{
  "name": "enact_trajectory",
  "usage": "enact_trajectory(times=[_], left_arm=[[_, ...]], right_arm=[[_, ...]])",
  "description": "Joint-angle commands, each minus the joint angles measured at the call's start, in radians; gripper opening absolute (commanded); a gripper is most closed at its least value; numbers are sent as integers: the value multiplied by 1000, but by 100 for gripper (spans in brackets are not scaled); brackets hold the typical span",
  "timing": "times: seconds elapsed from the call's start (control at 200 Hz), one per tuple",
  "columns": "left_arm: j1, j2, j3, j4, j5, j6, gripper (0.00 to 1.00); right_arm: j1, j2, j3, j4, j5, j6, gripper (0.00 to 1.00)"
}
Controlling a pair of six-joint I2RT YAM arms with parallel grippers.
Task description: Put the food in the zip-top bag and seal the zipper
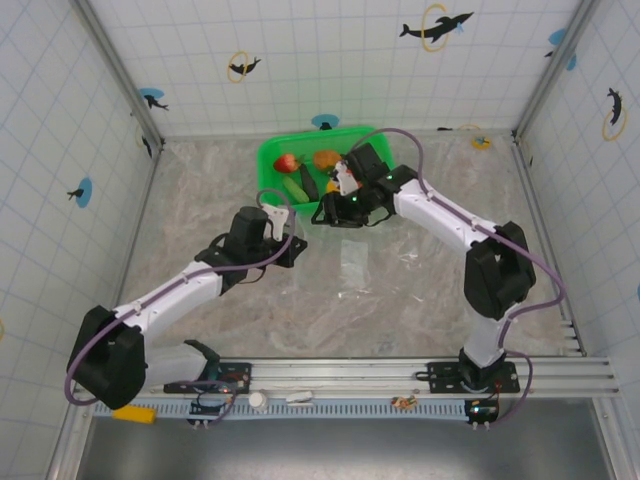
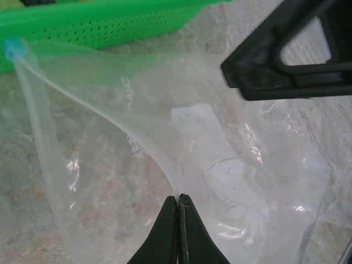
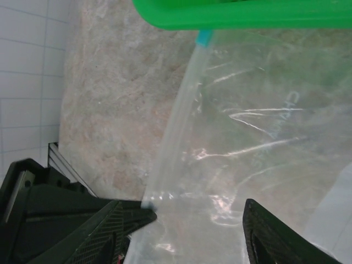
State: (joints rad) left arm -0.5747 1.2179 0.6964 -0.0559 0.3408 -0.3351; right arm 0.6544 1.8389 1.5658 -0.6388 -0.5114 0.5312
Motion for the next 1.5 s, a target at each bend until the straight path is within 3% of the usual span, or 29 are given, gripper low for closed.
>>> enact_trajectory(times=[0.0,0.21,0.48,0.58,0.916,0.956,1.026,1.151,1.176,1.371,1.491], left_arm=[[-23,-32,-1,38,-32,140,0],[-45,-25,10,42,-54,178,0],[-65,8,36,35,-83,214,0],[-66,10,37,30,-100,220,0],[-65,10,35,18,-136,199,0],[-66,4,36,13,-155,182,9],[-65,0,64,-40,-192,122,38],[-65,-35,113,-113,-121,74,55],[-65,-53,114,-113,-97,33,65],[-44,-145,124,-167,-148,-40,70],[26,-90,154,-219,-38,-64,69]], right_arm=[[21,59,91,-97,-53,12,61],[33,115,144,-122,-47,46,65],[73,227,285,-310,50,-65,60],[72,235,286,-332,93,-83,51],[43,204,285,-287,119,-67,3],[38,193,284,-280,119,-66,0],[31,173,285,-271,136,-73,0],[20,125,257,-282,177,-105,0],[14,114,240,-281,170,-107,0],[-26,10,100,-205,87,-110,0],[-32,-28,69,-182,45,-115,0]])
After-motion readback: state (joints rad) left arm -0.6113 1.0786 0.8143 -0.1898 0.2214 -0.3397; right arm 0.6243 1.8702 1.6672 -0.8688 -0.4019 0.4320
